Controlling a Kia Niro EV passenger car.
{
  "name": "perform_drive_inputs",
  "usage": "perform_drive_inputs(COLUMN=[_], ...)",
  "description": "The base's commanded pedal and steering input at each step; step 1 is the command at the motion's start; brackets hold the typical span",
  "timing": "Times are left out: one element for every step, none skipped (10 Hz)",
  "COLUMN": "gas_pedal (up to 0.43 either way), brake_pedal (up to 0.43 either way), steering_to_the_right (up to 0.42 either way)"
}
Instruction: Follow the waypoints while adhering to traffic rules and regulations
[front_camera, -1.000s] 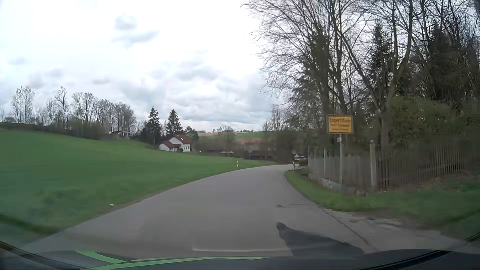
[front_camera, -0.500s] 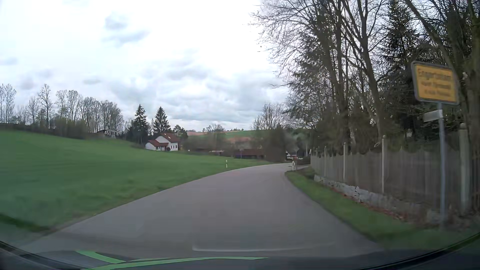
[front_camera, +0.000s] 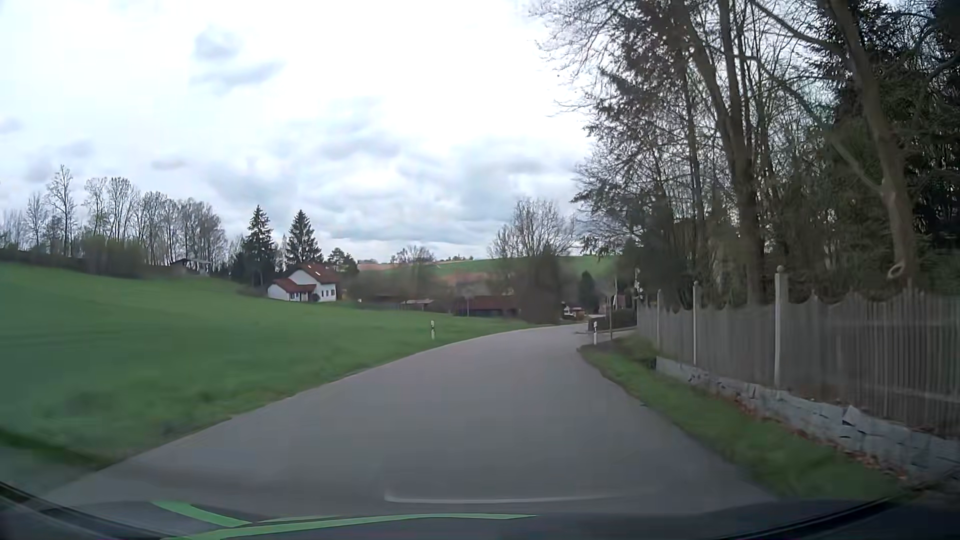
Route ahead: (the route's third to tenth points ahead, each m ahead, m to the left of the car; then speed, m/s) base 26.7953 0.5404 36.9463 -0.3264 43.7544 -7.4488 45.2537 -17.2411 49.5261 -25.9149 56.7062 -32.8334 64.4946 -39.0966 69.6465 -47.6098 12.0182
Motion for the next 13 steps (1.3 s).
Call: perform_drive_inputs(gas_pedal=[0.0, 0.0, 0.0, 0.0, 0.0, 0.0, 0.0, 0.0, 0.0, 0.0, 0.0, 0.0, 0.0], brake_pedal=[0.262, 0.262, 0.262, 0.268, 0.268, 0.274, 0.28, 0.28, 0.287, 0.293, 0.299, 0.305, 0.311], steering_to_the_right=[0.022, 0.022, 0.02, 0.019, 0.019, 0.019, 0.019, 0.019, 0.019, 0.021, 0.025, 0.028, 0.032])
